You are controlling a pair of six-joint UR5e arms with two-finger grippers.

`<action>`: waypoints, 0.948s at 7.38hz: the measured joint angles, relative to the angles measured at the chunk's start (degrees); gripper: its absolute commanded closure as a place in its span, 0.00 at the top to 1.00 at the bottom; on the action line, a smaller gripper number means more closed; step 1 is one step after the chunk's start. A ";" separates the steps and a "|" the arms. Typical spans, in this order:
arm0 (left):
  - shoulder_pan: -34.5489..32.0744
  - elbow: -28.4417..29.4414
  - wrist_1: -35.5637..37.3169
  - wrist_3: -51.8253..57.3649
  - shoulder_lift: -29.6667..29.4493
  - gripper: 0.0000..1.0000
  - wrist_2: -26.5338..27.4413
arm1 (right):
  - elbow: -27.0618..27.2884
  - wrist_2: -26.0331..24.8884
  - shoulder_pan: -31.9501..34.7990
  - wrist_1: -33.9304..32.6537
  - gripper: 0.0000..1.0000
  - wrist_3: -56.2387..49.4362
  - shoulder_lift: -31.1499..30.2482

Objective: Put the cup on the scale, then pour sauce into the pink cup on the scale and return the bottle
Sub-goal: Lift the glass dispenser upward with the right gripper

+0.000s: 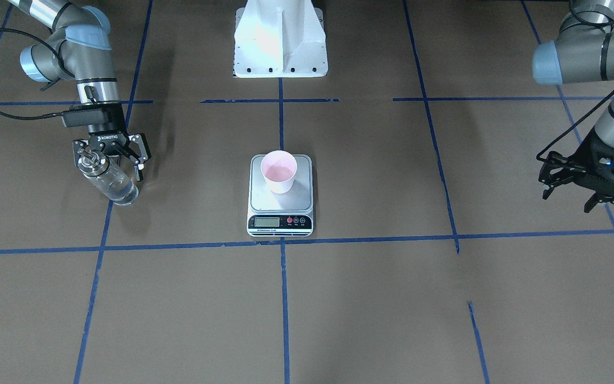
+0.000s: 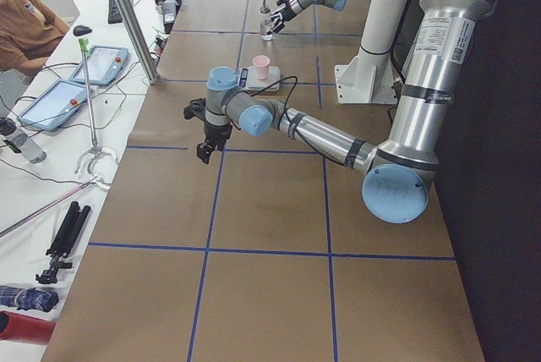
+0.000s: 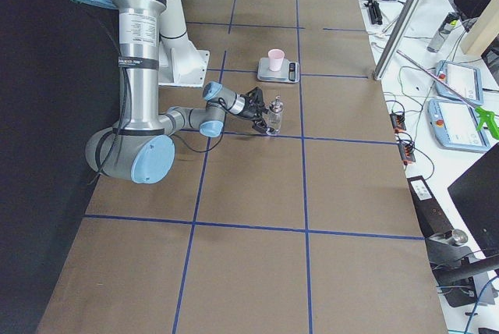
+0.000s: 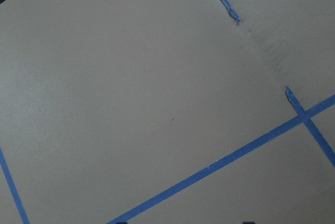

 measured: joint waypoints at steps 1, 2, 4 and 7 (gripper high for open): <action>0.00 0.08 0.00 0.00 0.00 0.79 0.00 | -0.46 -0.64 0.04 0.18 1.00 0.01 0.38; 0.00 0.20 0.00 0.04 0.00 0.79 0.03 | -0.65 -1.35 0.08 0.31 1.00 0.05 0.59; 0.00 0.37 0.00 0.15 -0.05 0.79 0.10 | -0.73 -2.57 0.11 0.49 1.00 0.14 0.68; 0.00 0.37 0.00 0.17 -0.08 0.79 0.18 | -0.81 -3.09 0.18 0.58 0.95 0.34 0.71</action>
